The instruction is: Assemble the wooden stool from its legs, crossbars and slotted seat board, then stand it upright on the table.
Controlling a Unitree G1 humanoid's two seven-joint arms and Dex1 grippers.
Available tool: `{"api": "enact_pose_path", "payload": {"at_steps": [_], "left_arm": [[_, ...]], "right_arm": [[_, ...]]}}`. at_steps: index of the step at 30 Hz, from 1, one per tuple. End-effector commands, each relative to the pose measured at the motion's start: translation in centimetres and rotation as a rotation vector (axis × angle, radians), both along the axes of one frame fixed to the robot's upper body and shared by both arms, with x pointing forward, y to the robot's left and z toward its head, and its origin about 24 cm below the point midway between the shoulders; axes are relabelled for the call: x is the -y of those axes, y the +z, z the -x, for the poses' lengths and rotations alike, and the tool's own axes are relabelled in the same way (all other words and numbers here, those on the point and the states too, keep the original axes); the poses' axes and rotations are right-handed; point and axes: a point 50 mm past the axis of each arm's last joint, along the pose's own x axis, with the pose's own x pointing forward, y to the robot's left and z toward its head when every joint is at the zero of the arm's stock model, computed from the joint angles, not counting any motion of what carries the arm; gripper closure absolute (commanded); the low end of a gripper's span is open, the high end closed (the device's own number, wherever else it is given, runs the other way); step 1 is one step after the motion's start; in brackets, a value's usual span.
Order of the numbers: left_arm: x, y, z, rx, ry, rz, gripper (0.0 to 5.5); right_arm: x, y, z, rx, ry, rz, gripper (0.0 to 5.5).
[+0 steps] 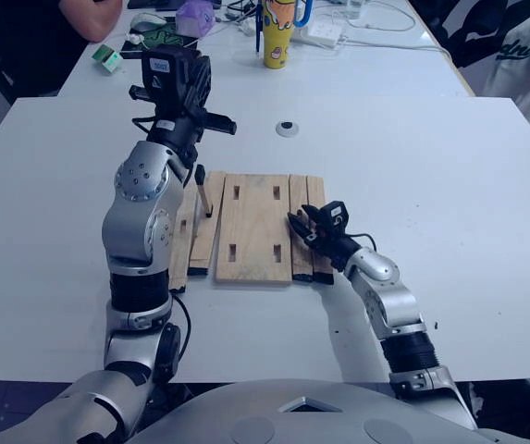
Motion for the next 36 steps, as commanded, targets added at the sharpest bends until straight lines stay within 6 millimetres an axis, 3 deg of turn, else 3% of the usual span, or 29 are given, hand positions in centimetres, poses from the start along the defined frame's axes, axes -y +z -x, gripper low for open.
{"api": "enact_pose_path", "payload": {"at_steps": [1,3,11,16,20,23,25,27,29,31,33,36], "left_arm": [[-1.2,-9.0,0.8,-0.416,0.026,-0.055,5.46],[-1.5,-9.8,1.1,-0.440,0.044,-0.055,5.46],[-0.4,-6.6,0.5,-0.276,0.030,-0.014,5.46],[-0.6,-1.8,0.4,0.008,0.082,0.012,5.46],[-1.1,3.6,1.2,0.285,0.131,0.036,5.46],[-0.9,5.1,1.6,0.341,0.130,0.062,5.46],[-0.3,3.7,1.2,0.261,0.092,0.039,5.46],[0.5,-1.6,0.5,-0.030,0.034,-0.015,5.46],[0.0,-6.7,0.8,-0.294,0.049,-0.029,5.46],[-0.9,-9.6,1.5,-0.423,0.079,-0.049,5.46],[-1.0,-9.5,1.6,-0.407,0.080,-0.063,5.46],[0.5,-7.0,0.8,-0.291,0.045,-0.055,5.46]], "right_arm": [[-0.2,-0.7,0.2,-0.042,0.013,0.020,3.52],[-0.2,-0.7,0.1,-0.042,0.018,0.026,3.52],[-0.3,-1.0,0.4,-0.048,0.017,0.025,3.52],[-0.3,-1.1,0.2,-0.046,0.005,0.020,3.52],[-0.3,-1.2,0.2,-0.043,0.004,0.021,3.52],[-0.3,-1.2,0.2,-0.042,0.008,0.023,3.52],[-0.3,-1.2,0.2,-0.042,0.011,0.023,3.52],[-0.5,-1.2,0.3,-0.041,0.020,0.024,3.52],[-0.6,-1.1,0.3,-0.041,0.030,0.024,3.52],[-0.6,-0.9,0.2,-0.039,0.037,0.026,3.52],[-0.6,-0.7,0.1,-0.037,0.036,0.025,3.52],[-0.7,-0.6,0.2,-0.038,0.032,0.023,3.52]]}}
